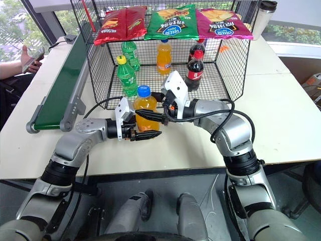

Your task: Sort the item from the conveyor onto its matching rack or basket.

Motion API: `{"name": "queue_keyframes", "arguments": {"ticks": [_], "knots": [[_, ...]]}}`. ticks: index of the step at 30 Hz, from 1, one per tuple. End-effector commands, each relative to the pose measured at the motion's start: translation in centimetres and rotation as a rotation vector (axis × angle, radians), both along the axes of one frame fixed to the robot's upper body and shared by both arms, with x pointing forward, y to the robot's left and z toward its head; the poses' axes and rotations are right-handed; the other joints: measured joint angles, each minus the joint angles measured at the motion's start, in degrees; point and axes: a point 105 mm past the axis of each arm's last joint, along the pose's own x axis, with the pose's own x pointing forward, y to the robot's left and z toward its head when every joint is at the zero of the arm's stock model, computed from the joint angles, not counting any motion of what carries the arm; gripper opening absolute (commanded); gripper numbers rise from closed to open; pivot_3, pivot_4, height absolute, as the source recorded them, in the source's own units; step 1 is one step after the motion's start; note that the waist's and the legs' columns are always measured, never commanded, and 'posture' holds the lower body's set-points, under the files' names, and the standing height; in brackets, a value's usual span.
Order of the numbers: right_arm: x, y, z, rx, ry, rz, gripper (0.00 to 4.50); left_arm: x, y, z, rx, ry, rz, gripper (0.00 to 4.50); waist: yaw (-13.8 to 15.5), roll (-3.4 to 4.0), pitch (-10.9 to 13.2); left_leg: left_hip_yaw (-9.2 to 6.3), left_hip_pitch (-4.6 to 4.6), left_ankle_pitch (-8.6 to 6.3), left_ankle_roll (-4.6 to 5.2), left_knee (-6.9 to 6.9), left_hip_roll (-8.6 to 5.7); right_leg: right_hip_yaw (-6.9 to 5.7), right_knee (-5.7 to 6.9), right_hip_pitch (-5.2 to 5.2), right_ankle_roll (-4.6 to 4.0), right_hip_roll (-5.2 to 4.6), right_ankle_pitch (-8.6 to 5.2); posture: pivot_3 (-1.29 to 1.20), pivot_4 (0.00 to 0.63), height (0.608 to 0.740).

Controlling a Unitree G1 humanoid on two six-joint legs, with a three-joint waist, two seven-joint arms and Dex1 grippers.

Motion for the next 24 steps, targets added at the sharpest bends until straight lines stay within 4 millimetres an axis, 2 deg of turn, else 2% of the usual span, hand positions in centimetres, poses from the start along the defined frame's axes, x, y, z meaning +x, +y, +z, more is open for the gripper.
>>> {"name": "queue_keyframes", "arguments": {"ticks": [1,2,3,5,6,11,14,20,24], "knots": [[-0.4,0.5,0.3,-0.004,-0.034,0.014,2.59,0.5,0.0,3.0,-0.069,-0.109,0.058,2.99,0.0,0.0,0.0,0.0,0.0,0.0,0.0,0.0,0.0,0.0,0.0,0.0,0.0,0.0,0.0,0.0,0.15,0.739],[-0.3,0.5,0.3,-0.005,-0.034,0.011,2.59,0.7,0.0,3.0,-0.075,-0.113,0.074,2.99,0.0,0.0,0.0,0.0,0.0,0.0,0.0,0.0,0.0,0.0,0.0,0.0,0.0,0.0,0.0,0.0,0.15,0.739],[-0.3,0.5,0.3,-0.006,-0.034,0.009,2.59,1.0,0.2,3.1,-0.081,-0.122,0.098,3.79,0.0,0.0,0.0,0.0,0.0,0.0,0.0,0.0,0.0,0.0,0.0,0.0,0.01,0.0,0.01,0.0,0.15,0.739],[-0.2,0.5,0.3,-0.005,-0.035,0.007,2.59,0.8,0.2,3.1,-0.099,-0.102,0.089,4.35,0.0,0.0,0.0,0.0,0.01,0.0,0.01,0.01,0.0,0.0,0.0,0.02,0.02,0.0,0.01,0.0,0.15,0.739],[-0.2,0.5,0.3,-0.005,-0.036,0.005,2.59,0.7,0.3,3.0,-0.102,-0.097,0.088,4.43,0.0,0.0,0.0,-0.01,0.01,0.0,0.01,0.04,0.0,0.0,0.02,0.02,0.02,0.0,0.01,0.0,0.15,0.739],[0.0,0.4,0.4,-0.005,-0.04,-0.01,2.59,0.6,0.7,2.9,-0.092,-0.097,0.121,4.43,0.0,0.0,0.0,0.0,0.01,0.01,0.01,0.04,0.0,0.0,0.03,0.02,0.07,0.02,0.04,0.0,0.15,0.739],[0.7,0.1,0.5,0.001,-0.048,-0.045,2.59,0.4,1.8,2.7,-0.061,-0.101,0.168,4.43,-0.1,0.0,0.0,-0.01,0.02,0.01,0.01,0.04,0.0,0.0,0.04,0.02,0.07,0.03,0.04,0.0,0.15,0.739],[3.4,-0.9,1.3,0.018,-0.087,-0.195,2.59,-1.1,4.1,2.3,-0.033,-0.051,0.178,4.43,-0.1,0.01,0.0,-0.01,0.03,-0.02,-0.03,0.04,0.01,0.0,0.07,0.0,-0.01,0.05,0.0,0.0,0.15,0.739],[5.9,-1.4,2.7,0.072,-0.127,-0.339,2.59,-0.9,5.8,2.5,-0.035,-0.056,0.27,4.43,0.0,0.01,0.0,-0.01,0.03,-0.03,-0.06,0.04,0.01,0.0,0.07,0.0,-0.02,0.09,0.0,0.0,0.15,0.739]]}}
